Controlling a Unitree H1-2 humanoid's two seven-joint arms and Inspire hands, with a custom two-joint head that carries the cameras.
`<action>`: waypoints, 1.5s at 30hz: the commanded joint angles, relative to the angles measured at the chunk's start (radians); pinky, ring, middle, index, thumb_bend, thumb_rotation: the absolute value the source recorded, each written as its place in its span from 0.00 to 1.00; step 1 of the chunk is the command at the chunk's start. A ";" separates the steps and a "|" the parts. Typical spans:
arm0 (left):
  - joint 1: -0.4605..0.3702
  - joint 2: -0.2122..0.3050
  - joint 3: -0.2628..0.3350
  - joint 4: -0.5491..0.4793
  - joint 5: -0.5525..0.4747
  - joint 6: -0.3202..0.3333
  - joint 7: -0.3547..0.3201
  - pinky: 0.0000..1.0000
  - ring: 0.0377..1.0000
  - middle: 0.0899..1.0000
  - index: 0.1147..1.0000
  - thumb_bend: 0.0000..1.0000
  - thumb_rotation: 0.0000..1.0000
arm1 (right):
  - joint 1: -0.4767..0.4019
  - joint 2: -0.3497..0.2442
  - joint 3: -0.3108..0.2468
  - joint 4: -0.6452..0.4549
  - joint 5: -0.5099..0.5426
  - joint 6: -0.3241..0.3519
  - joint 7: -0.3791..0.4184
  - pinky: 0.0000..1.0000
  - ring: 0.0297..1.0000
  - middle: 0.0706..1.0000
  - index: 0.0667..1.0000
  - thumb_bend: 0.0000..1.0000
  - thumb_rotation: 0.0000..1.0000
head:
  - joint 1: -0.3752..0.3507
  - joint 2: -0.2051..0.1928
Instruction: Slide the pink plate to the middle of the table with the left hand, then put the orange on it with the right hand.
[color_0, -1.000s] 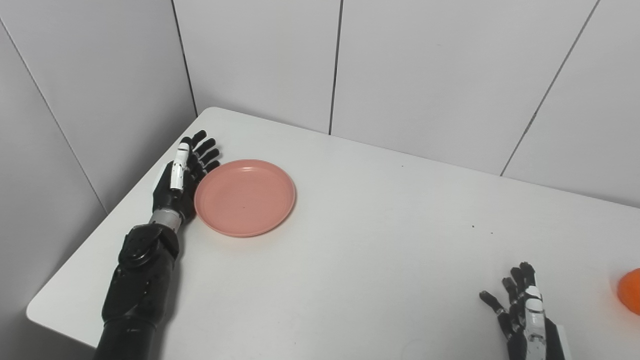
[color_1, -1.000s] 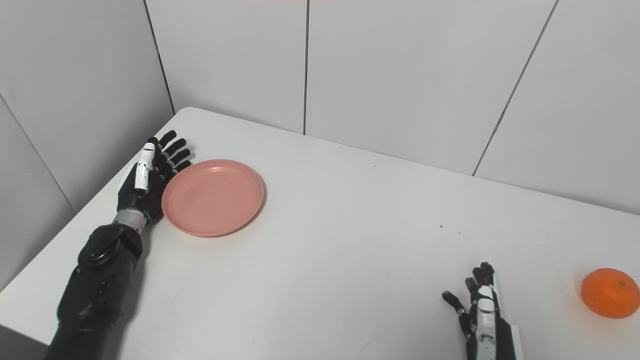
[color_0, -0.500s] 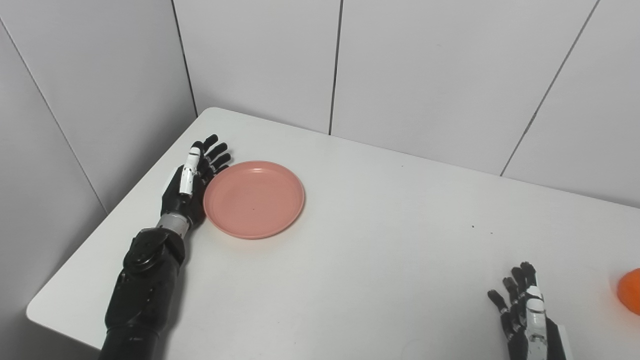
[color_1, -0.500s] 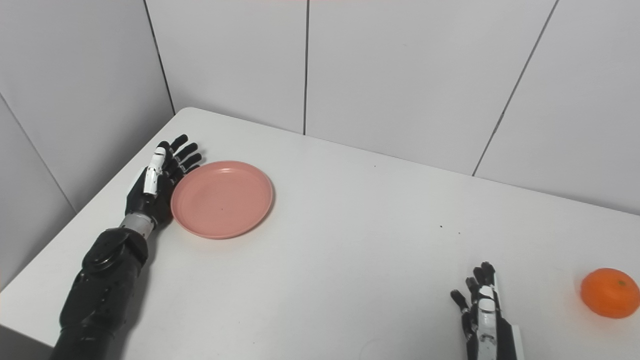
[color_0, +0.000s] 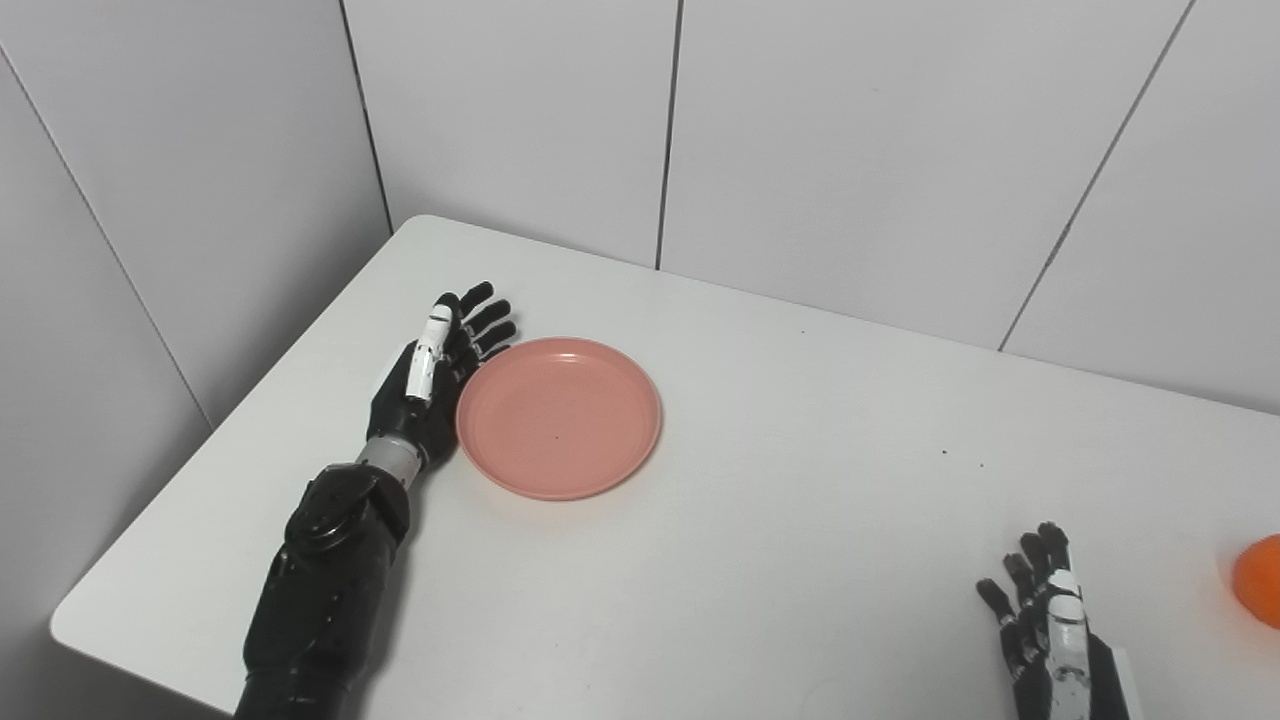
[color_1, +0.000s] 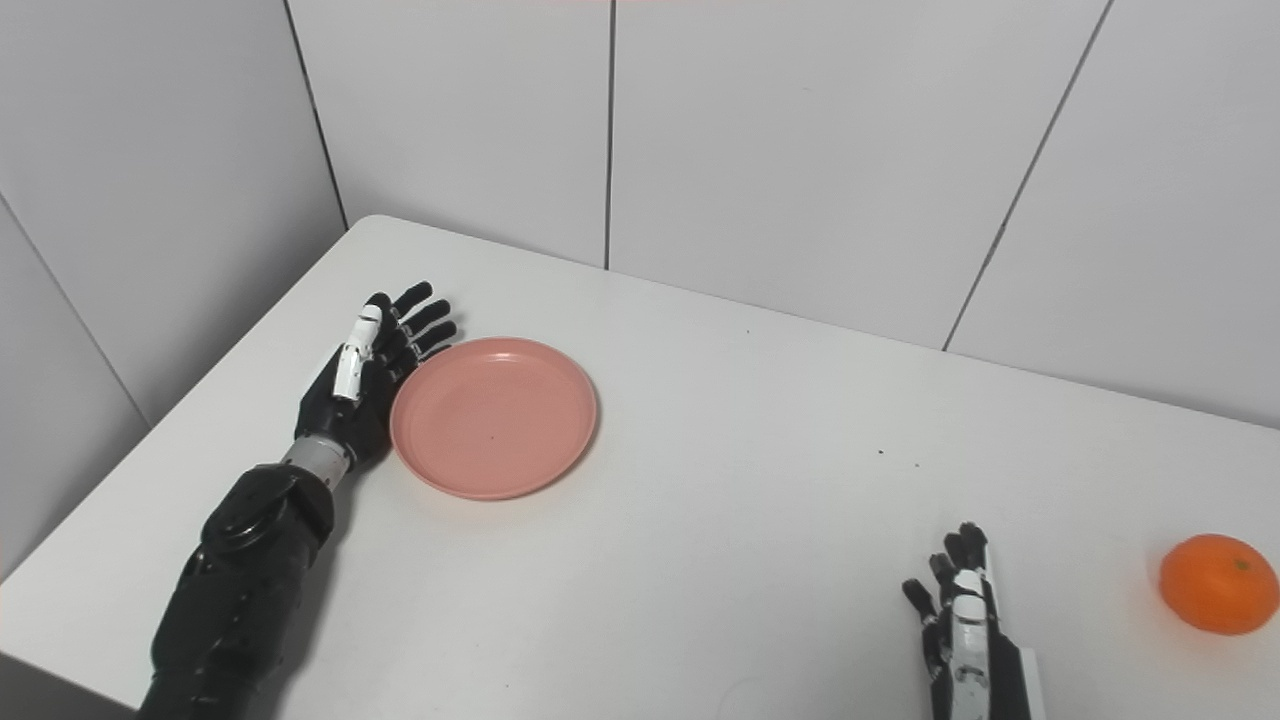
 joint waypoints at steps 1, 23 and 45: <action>-0.006 -0.006 -0.016 -0.002 -0.001 0.038 -0.001 0.90 0.88 0.88 0.86 0.37 1.00 | -0.010 0.003 0.001 -0.029 -0.002 -0.007 0.003 1.00 1.00 1.00 1.00 0.17 1.00 | -0.003 0.002; 0.030 -0.084 -0.107 -0.082 0.033 0.085 0.013 0.88 0.88 0.88 0.86 0.38 1.00 | -0.013 0.005 -0.004 -0.020 -0.022 -0.023 -0.004 1.00 1.00 1.00 1.00 0.19 1.00 | -0.025 0.025; 0.044 -0.181 -0.196 -0.098 0.061 0.104 0.017 0.89 0.89 0.88 0.86 0.39 1.00 | -0.008 0.034 0.008 -0.054 -0.044 0.014 -0.024 1.00 1.00 1.00 1.00 0.21 1.00 | -0.076 0.066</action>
